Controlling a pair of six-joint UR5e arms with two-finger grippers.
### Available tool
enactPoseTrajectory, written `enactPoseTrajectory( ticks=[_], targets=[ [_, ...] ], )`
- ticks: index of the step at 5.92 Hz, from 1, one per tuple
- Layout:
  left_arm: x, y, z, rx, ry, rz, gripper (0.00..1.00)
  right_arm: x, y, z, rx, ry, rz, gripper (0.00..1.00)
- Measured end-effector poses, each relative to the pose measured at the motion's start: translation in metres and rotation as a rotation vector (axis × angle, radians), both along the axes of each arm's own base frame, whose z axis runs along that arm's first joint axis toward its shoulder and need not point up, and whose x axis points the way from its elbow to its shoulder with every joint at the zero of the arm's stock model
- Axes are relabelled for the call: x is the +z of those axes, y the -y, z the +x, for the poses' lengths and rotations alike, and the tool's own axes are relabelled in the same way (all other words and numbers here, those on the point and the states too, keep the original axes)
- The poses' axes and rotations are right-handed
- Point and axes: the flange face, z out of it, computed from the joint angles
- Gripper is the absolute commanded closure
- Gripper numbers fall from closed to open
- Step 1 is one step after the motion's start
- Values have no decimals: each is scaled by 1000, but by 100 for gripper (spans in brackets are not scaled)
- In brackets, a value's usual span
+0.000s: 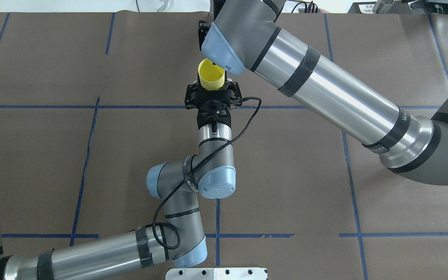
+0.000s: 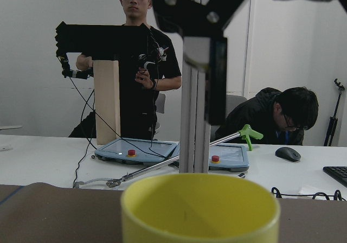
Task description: Transfer and stack yellow cup on green cup
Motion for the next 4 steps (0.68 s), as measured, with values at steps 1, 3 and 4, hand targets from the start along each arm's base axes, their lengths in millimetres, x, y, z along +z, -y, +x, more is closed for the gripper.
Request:
enactPoseTrajectory(
  ticks=[1, 3, 4],
  targets=[
    [1, 0, 0, 0, 0, 0, 48, 0, -3, -6, -10, -4, 14, 19],
    [3, 0, -1, 0, 0, 0, 48, 2, -4, -18, -22, 17, 50, 24],
    [2, 0, -1, 0, 0, 0, 48, 4, -2, -21, -23, 27, 61, 27]
  ],
)
